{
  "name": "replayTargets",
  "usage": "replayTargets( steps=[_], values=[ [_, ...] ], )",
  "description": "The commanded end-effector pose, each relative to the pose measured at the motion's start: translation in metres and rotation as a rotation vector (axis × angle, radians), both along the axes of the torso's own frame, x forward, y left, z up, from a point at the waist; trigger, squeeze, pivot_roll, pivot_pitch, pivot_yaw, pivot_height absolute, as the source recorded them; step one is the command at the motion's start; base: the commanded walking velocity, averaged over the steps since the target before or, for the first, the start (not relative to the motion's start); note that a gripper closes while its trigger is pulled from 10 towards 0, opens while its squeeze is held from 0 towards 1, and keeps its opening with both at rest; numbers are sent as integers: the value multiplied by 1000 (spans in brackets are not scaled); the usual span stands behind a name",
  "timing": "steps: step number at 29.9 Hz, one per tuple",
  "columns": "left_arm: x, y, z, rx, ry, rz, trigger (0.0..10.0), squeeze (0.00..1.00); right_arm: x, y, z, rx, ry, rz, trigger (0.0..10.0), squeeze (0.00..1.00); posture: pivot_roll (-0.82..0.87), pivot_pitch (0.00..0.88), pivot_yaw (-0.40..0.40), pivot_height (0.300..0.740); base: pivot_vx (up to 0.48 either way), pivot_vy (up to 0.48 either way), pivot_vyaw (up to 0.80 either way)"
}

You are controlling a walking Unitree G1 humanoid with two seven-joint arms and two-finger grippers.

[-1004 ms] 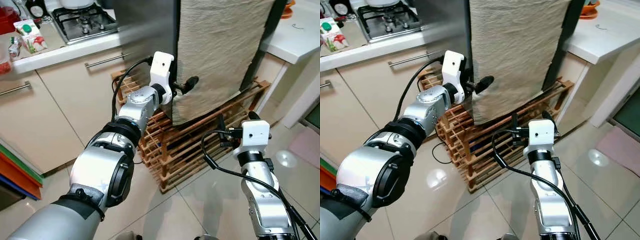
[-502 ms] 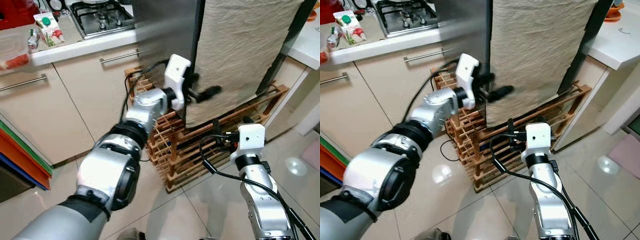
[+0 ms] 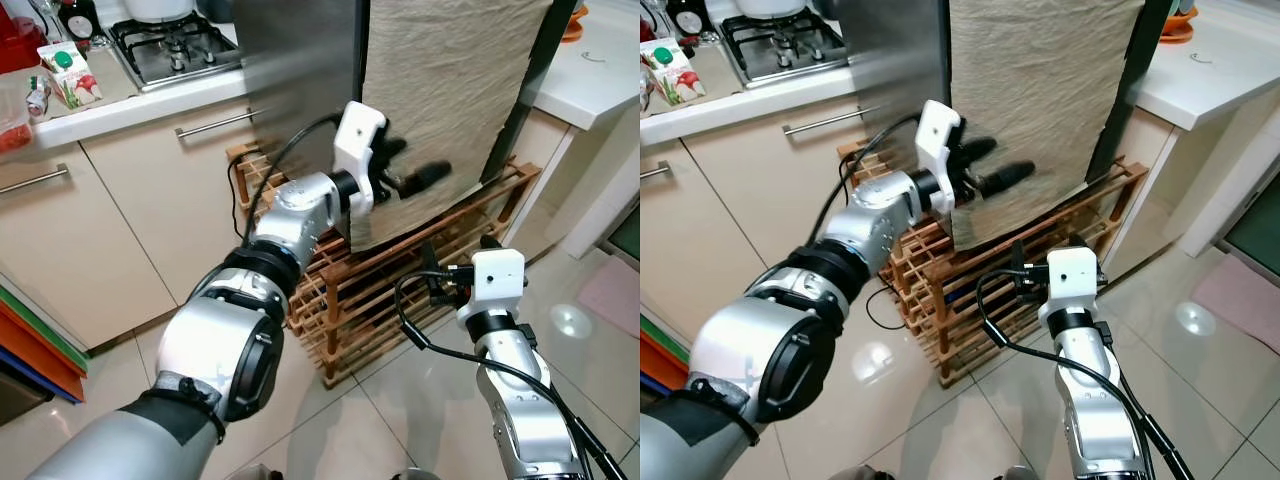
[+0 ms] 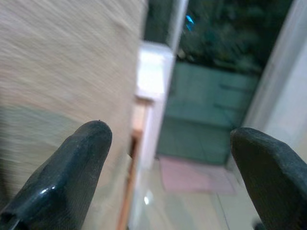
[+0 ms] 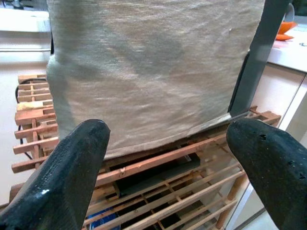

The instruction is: Restocking fridge

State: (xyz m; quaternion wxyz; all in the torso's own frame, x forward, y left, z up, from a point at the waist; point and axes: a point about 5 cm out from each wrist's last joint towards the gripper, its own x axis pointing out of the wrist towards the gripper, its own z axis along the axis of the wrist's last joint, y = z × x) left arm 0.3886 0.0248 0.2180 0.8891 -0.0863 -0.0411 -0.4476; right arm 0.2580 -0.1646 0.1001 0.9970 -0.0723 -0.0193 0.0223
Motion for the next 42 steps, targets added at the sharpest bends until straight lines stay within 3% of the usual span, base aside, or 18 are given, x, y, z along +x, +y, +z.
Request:
replayTargets(
  steps=[1,9,18,28,42],
  values=[
    [4,11,4,-22,-12,66,10000,0,-1,1,-1,-2,9,8,10000,0,-159,0,46,740,0,0,0],
    [15,39,-4,22,28,285,10000,0,1,2,-3,-3,18,16,10000,0,-151,0,45,740,0,0,0],
    [13,34,-3,11,32,279,10000,0,-1,2,-5,-7,24,15,10000,0,-163,0,51,740,0,0,0],
    [12,29,-21,70,87,314,10000,0,1,-1,-5,-16,26,14,10000,0,-167,0,51,740,0,0,0],
    [13,22,-17,83,95,313,10000,0,-3,1,-7,-13,30,10,10000,0,-184,0,53,740,0,0,0]
  ],
)
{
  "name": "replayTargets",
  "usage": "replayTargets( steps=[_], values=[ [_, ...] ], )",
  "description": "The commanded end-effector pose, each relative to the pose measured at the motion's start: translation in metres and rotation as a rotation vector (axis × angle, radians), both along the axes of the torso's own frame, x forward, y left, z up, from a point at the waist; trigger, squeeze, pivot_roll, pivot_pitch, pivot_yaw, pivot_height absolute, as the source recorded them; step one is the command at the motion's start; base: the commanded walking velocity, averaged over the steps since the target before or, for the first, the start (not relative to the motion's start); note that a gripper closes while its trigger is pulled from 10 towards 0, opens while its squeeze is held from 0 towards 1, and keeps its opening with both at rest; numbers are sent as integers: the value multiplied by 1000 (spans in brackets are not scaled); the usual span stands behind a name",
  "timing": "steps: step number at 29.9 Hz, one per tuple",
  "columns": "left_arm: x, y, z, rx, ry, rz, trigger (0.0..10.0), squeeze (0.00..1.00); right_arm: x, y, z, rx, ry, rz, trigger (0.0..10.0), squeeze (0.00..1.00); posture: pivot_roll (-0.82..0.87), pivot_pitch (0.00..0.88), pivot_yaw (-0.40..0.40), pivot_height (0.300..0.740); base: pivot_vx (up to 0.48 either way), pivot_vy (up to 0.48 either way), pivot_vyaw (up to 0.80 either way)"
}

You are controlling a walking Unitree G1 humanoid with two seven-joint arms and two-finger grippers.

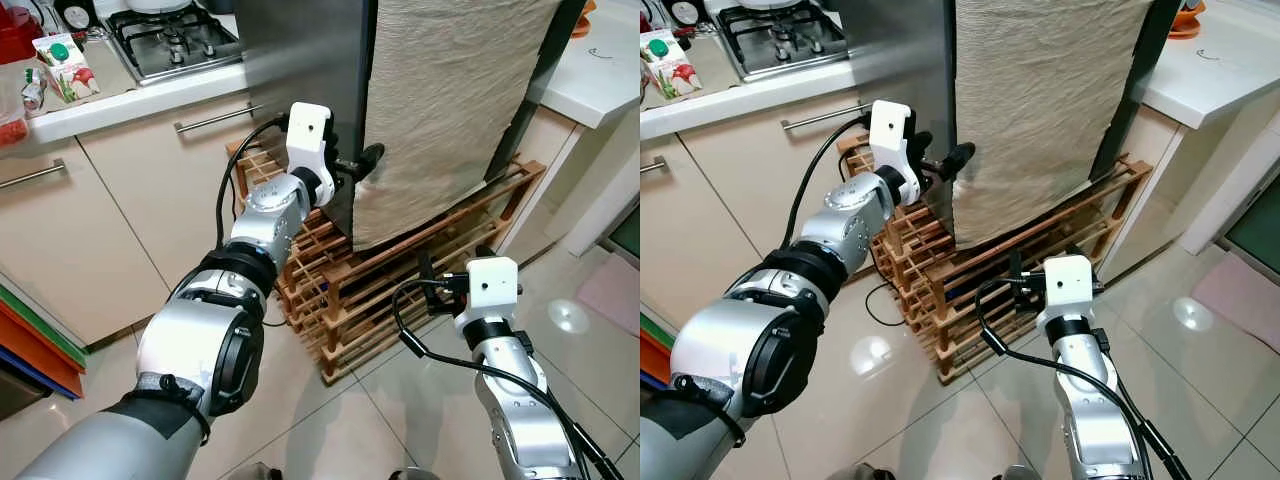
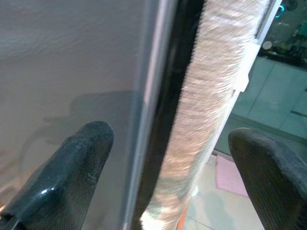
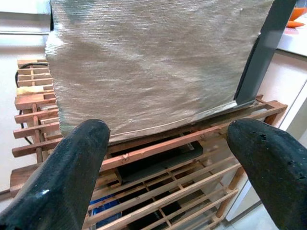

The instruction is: Restocking fridge

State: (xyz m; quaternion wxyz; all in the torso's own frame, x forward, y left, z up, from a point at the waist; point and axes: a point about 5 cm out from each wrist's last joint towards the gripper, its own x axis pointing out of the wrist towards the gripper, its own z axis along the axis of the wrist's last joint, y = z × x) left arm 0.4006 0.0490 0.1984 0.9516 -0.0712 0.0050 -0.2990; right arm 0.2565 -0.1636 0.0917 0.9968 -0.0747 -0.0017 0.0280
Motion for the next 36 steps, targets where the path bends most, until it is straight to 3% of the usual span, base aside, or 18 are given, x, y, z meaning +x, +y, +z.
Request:
replayTargets(
  steps=[1,26,29,36],
  values=[
    [1,-3,3,18,-2,-6,10000,0,-1,-1,2,-7,-6,1,10000,0,-184,0,54,740,0,0,0],
    [-8,-39,6,28,5,-77,10000,0,-6,-1,2,-5,-4,14,10000,0,-201,0,64,740,0,0,0],
    [-9,-46,6,42,5,-71,10000,0,-14,2,9,17,-19,84,10000,0,-202,0,67,740,0,0,0],
    [-12,-56,7,37,16,-76,10000,0,-44,-9,14,-81,-65,114,10000,0,-218,0,65,740,0,0,0]
  ],
)
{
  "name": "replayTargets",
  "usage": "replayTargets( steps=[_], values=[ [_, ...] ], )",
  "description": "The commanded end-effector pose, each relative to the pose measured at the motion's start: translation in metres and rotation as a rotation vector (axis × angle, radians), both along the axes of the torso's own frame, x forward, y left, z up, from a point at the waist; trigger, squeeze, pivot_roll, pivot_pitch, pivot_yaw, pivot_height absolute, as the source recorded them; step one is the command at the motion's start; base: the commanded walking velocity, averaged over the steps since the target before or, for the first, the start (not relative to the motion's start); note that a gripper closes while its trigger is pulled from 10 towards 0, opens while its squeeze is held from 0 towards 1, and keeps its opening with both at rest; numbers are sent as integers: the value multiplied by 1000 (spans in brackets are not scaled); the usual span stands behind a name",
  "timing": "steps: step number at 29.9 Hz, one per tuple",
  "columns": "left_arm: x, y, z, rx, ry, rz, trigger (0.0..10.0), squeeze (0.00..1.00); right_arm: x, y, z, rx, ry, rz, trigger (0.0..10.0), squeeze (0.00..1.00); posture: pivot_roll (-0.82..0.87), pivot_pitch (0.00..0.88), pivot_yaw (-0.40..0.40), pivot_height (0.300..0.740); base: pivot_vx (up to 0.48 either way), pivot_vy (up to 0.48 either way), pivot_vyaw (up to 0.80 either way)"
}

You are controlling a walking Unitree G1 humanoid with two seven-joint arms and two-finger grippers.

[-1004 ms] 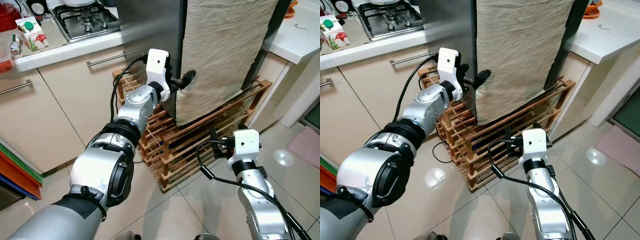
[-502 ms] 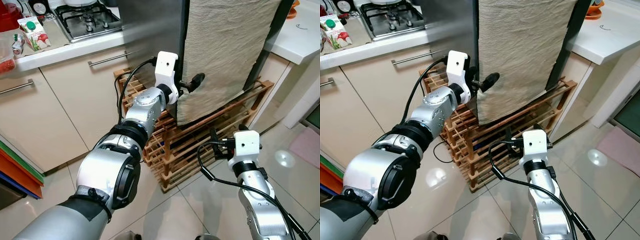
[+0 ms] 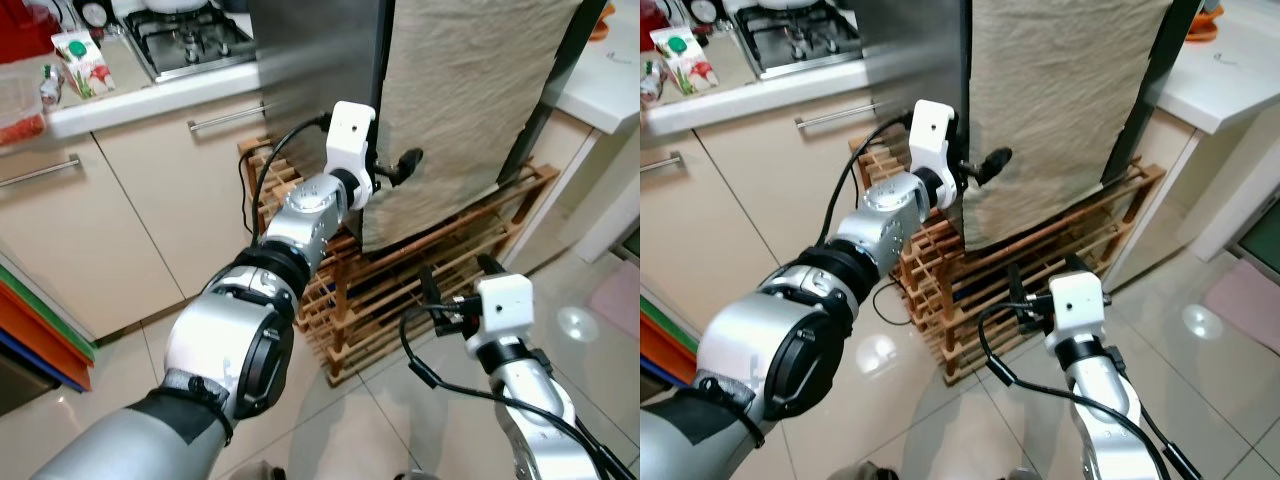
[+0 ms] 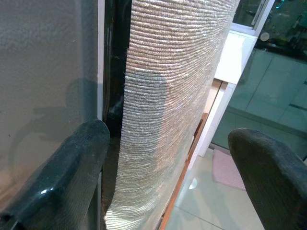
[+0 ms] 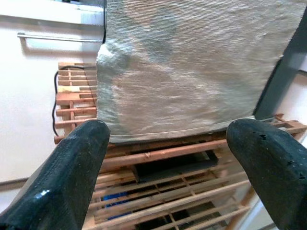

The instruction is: Restocking fridge

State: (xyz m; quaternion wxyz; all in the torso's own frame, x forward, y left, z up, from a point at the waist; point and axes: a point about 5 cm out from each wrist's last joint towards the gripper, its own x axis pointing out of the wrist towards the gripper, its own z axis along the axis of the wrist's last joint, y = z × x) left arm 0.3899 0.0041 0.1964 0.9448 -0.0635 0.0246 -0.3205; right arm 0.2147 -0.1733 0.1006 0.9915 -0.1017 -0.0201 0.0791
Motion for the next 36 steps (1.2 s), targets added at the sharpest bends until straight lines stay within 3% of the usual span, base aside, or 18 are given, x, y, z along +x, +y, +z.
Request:
replayTargets(
  steps=[1,6,10,13,24,30,34,36],
  values=[
    [-1,-12,10,0,-11,-29,10000,0,-5,-2,4,-54,-44,6,10000,0,-220,0,66,740,0,0,0],
    [-4,-23,18,-47,-11,-74,10000,0,-15,-7,-11,-140,-24,-2,10000,0,-222,0,76,740,0,0,0],
    [-17,-50,26,-73,-37,-236,10000,0,-15,-6,-18,-119,-7,-13,10000,0,-220,0,83,740,0,0,0],
    [-23,-59,27,-58,-61,-301,10000,0,-14,-6,-19,-113,-12,-14,10000,0,-220,0,83,740,0,0,0],
    [-49,-92,38,-172,-110,-570,10000,0,-6,-12,-37,-88,7,-31,10000,0,-223,0,82,740,0,0,0],
    [-49,-91,37,-181,-115,-565,10000,0,-3,-15,-44,-82,7,-37,10000,0,-225,0,86,740,0,0,0],
    [-43,-74,36,-197,-169,-527,10000,0,3,-14,-31,-27,-41,-87,10000,0,-220,0,89,740,0,0,0],
    [-39,-52,40,-237,-216,-503,10000,0,6,-13,-19,4,-78,-107,10000,0,-211,0,91,740,0,0,0]
  ],
)
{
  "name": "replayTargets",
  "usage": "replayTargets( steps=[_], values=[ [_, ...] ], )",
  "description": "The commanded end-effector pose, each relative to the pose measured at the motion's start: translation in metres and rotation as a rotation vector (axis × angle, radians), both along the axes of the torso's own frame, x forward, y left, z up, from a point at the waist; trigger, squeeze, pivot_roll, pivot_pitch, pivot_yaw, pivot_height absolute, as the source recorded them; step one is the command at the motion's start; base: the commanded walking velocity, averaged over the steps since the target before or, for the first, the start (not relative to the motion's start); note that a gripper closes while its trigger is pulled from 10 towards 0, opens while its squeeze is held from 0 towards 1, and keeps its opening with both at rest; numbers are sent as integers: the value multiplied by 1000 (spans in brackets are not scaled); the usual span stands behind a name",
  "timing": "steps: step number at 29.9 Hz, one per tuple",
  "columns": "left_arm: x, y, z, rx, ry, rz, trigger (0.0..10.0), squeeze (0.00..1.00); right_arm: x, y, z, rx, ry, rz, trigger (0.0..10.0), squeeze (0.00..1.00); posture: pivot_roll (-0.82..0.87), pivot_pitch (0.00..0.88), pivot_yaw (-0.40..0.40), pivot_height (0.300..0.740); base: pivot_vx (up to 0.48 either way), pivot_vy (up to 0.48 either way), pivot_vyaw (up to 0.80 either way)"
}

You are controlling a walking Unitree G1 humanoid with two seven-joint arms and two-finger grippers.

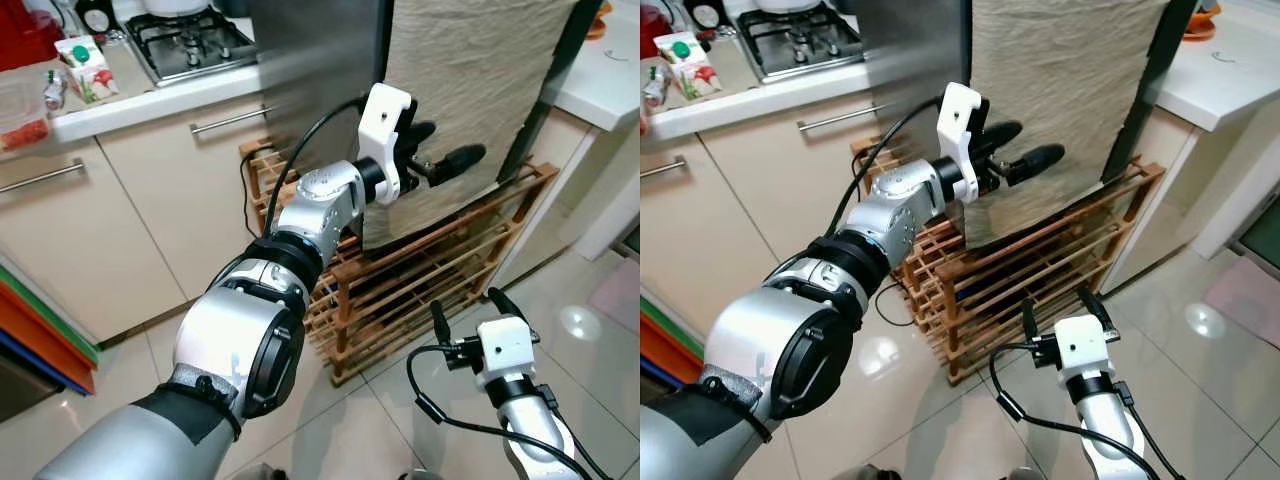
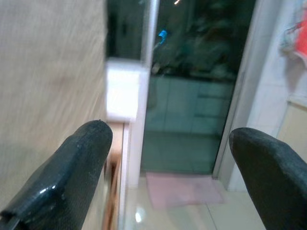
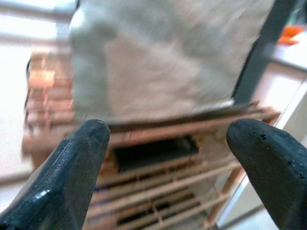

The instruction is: Restocking fridge

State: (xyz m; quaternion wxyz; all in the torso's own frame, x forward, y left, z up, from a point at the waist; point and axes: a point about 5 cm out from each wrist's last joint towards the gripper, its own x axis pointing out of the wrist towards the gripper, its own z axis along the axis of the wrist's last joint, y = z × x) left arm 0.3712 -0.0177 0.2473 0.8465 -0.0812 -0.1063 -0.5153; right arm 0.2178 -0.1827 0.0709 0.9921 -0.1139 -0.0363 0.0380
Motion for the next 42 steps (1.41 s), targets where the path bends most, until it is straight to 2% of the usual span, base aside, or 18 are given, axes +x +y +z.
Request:
replayTargets(
  steps=[1,4,7,8,11,12,14,15,16,17,18,19,21,23,24,31,33,42],
  values=[
    [-20,-15,-8,-96,35,-85,10000,0,4,-4,16,35,-53,-35,10000,0,-208,0,91,740,0,0,0],
    [-23,20,-12,-72,-19,-15,10000,0,7,-1,23,42,-74,-36,10000,0,-177,0,90,740,0,0,0],
    [-24,27,-14,-58,-25,2,10000,0,7,-1,25,41,-76,-35,10000,0,-177,0,90,740,0,0,0],
    [-25,42,-21,-41,-10,45,10000,0,9,1,27,41,-82,-34,10000,0,-161,0,88,740,0,0,0],
    [-34,94,-61,37,97,334,10000,0,15,4,42,37,-126,-70,10000,0,-127,0,78,740,0,0,0],
    [-39,113,-80,85,136,499,10000,0,18,5,49,37,-148,-90,10000,0,-120,0,76,740,0,0,0],
    [-42,120,-86,115,134,562,10000,0,19,5,51,37,-155,-96,10000,0,-120,0,76,740,0,0,0],
    [-54,138,-106,209,81,673,10000,0,21,7,60,41,-186,-113,10000,0,-112,0,72,740,0,0,0],
    [-54,138,-106,209,81,673,10000,0,21,7,60,41,-186,-113,10000,0,-112,0,72,740,0,0,0],
    [-61,152,-119,271,60,739,10000,0,21,8,65,45,-203,-125,10000,0,-111,0,71,740,0,0,0],
    [-66,167,-130,295,98,808,10000,0,21,8,68,45,-215,-136,10000,0,-110,0,69,740,0,0,0],
    [-66,167,-130,295,98,808,10000,0,21,8,68,45,-215,-136,10000,0,-110,0,69,740,0,0,0],
    [-75,184,-136,285,162,921,10000,0,21,8,70,46,-220,-157,10000,0,-98,0,61,740,0,0,0],
    [-76,182,-132,272,158,925,10000,0,22,8,70,46,-218,-159,10000,0,-98,0,61,740,0,0,0],
    [-70,171,-115,243,104,915,10000,0,24,9,71,38,-222,-156,10000,0,-96,0,58,740,0,0,0],
    [-61,155,-93,212,-1,876,10000,0,29,11,74,29,-224,-161,10000,0,-105,0,62,740,0,0,0],
    [-58,148,-81,111,16,844,10000,0,29,12,75,20,-233,-146,10000,0,-117,0,67,740,390,0,0],
    [-59,137,-72,54,25,821,10000,0,28,9,69,8,-206,-159,10000,0,-129,0,72,740,466,0,-308]
  ],
)
